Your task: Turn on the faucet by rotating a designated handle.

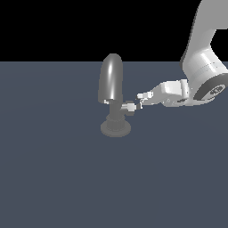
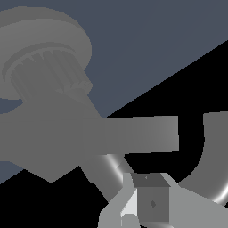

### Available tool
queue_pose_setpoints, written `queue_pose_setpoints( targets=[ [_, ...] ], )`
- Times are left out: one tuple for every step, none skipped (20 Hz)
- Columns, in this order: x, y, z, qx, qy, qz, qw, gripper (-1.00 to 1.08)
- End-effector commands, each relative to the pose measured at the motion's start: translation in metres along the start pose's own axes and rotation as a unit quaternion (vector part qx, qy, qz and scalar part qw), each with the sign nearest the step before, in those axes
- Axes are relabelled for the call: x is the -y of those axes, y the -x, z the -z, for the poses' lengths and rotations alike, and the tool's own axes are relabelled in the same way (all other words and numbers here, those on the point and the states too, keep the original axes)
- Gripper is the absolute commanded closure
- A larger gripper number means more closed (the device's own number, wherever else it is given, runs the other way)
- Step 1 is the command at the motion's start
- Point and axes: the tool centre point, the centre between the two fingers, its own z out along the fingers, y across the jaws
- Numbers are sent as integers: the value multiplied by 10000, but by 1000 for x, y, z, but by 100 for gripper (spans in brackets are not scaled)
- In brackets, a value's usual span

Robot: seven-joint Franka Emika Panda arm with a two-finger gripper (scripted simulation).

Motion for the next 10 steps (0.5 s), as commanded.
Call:
queue_pose_setpoints(
  targets=[
    [-3, -10, 0, 2, 0, -3, 10000, 108],
    [-4, -15, 0, 2, 0, -3, 10000, 108],
    [-6, -19, 0, 2, 0, -3, 10000, 108],
    [-7, -23, 0, 2, 0, -3, 10000, 108],
    [-8, -27, 0, 2, 0, -3, 10000, 108],
    [-9, -32, 0, 2, 0, -3, 10000, 108],
    [-11, -36, 0, 2, 0, -3, 10000, 108],
    [-12, -41, 0, 2, 0, -3, 10000, 108],
    [-12, -41, 0, 2, 0, -3, 10000, 108],
    [-11, -19, 0, -38, -13, 165, 9999, 108]
  ],
)
